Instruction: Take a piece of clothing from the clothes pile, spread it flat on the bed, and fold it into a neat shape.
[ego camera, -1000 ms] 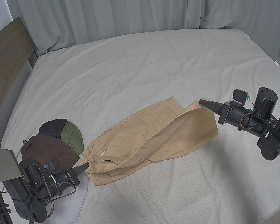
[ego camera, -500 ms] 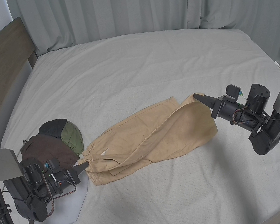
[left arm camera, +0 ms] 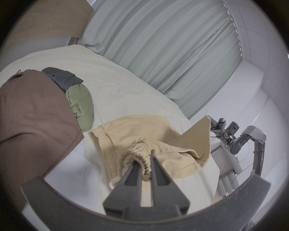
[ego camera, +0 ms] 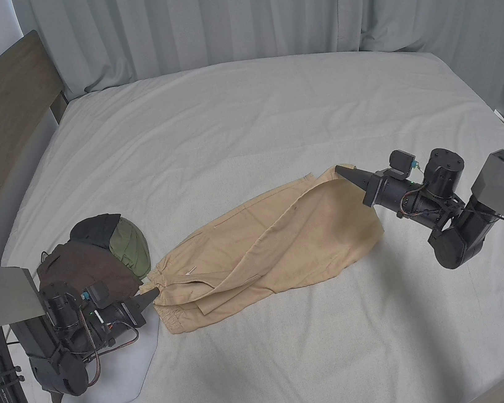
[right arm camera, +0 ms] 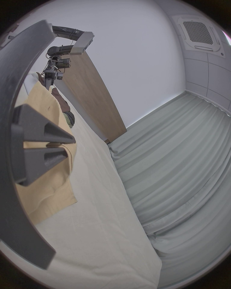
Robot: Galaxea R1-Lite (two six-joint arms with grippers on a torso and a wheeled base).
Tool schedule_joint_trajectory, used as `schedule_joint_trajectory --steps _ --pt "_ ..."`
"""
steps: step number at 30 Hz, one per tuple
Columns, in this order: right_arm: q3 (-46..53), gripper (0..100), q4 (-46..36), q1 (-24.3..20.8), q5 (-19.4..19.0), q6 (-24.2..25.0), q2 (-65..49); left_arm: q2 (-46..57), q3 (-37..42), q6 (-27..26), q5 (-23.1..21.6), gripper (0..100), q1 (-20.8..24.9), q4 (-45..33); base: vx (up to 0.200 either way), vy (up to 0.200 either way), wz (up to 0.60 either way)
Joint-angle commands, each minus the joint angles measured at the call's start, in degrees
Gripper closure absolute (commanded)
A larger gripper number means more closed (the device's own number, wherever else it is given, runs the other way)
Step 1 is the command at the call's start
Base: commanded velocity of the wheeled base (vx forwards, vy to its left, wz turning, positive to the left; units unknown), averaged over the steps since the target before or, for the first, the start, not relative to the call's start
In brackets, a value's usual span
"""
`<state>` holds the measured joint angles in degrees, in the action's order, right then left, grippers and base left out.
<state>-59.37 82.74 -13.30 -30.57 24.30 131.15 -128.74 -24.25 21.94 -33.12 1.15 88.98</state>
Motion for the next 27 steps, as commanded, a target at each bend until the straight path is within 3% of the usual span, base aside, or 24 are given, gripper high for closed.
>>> schedule_joint_trajectory --steps 1,6,27 --pt "-2.95 100 -1.18 -0.15 -0.01 -0.04 2.71 -0.72 -1.07 0.91 0.69 100 -0.35 -0.03 0.0 0.0 0.0" --pt "-6.29 100 -2.14 -0.06 -0.01 -0.04 4.82 -2.04 -3.17 4.07 2.71 100 -0.18 -0.03 0.0 0.0 0.0" --pt "-20.08 100 -11.11 1.08 0.25 -0.48 12.47 -7.13 -8.71 5.57 5.96 100 -0.18 0.05 0.0 0.0 0.0"
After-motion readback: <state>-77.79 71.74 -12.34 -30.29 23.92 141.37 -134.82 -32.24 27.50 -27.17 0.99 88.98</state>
